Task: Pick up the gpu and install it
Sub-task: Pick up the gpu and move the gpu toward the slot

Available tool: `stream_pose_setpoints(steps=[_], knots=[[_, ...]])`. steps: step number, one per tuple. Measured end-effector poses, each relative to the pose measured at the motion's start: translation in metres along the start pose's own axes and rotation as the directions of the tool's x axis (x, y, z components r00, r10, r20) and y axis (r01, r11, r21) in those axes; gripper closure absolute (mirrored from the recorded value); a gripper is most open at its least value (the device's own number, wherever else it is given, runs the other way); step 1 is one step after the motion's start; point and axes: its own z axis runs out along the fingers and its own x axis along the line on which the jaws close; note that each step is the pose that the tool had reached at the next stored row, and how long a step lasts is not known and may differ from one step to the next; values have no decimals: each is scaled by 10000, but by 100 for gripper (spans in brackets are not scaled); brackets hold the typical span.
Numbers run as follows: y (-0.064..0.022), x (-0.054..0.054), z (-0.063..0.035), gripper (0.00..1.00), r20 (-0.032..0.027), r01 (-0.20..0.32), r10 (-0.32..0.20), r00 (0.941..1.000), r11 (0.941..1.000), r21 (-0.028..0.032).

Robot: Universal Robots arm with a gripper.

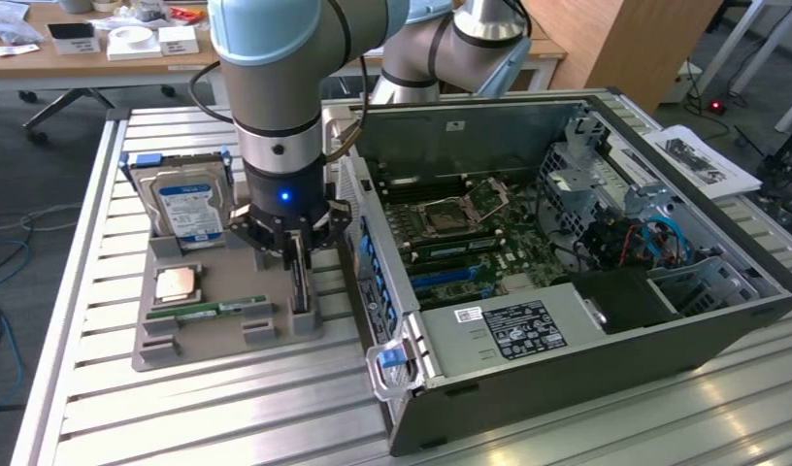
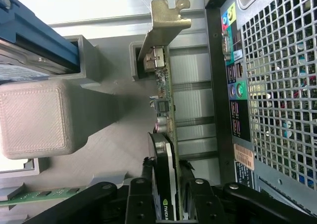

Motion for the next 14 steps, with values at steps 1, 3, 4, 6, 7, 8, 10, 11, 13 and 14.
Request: stream_pose_setpoints(steps=[1,3,4,6,7,8,10,11,13,14], knots=[[0,0,0,68,4,1,-1,10000,10000,1],[0,0,0,72,3,0,0,10000,10000,0],[0,0,0,72,3,-1,1,10000,10000,0],[0,0,0,72,2,0,0,10000,10000,0],[0,0,0,72,2,-1,1,10000,10000,0],[0,0,0,72,2,-1,1,10000,10000,0],[0,0,0,72,3,0,0,10000,10000,0],[0,0,1,72,3,0,0,10000,10000,0],[0,0,0,72,2,0,0,10000,10000,0],[0,0,1,72,2,1,-1,10000,10000,0]])
